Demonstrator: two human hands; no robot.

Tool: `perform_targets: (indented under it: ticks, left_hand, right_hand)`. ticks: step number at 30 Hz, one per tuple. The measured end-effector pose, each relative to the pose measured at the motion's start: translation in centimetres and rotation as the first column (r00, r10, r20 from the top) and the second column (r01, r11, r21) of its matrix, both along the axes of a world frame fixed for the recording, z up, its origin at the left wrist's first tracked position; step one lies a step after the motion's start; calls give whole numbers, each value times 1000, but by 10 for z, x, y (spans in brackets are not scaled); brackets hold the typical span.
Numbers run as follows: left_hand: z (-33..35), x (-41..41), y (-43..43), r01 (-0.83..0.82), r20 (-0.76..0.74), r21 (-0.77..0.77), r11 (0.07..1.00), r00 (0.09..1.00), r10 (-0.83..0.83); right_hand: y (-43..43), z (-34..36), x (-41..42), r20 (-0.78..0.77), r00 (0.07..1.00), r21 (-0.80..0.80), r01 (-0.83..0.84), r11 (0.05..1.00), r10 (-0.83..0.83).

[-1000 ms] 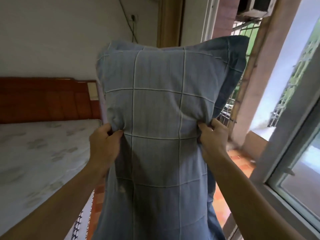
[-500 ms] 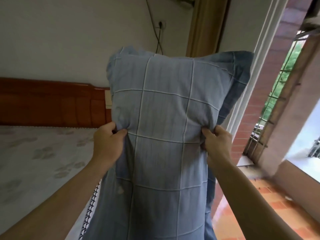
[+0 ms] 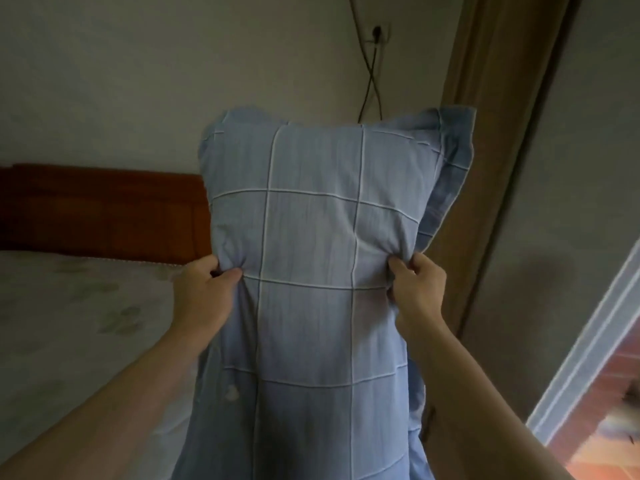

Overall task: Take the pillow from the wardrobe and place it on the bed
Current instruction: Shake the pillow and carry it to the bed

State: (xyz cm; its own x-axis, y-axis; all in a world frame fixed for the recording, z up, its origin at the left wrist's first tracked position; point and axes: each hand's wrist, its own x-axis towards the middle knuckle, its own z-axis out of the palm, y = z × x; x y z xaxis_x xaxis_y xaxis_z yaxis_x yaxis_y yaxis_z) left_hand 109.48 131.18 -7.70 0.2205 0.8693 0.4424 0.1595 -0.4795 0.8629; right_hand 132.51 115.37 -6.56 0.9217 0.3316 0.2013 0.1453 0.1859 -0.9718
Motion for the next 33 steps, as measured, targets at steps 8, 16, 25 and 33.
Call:
perform_targets:
  ticks: [8,16,25,33]
  left_hand:
    - [11,79,78,-122,6,7,993,993,122]
    - [6,137,176,-201,22,37,979,979,200]
    - [-13,202,332,-228,50,-40,973,972,230]
    - [-4,249,446,-303,-65,-3,953,951,302]
  right_hand:
    - [107,13,94,-47,988,-16,-150,989,149]
    - [224,17,163,-29,977,59,-207,977,209]
    - [379,5,226,12,976,-23,-216,976,216]
    - [502,1,281,48,977,-40,-208,977,209]
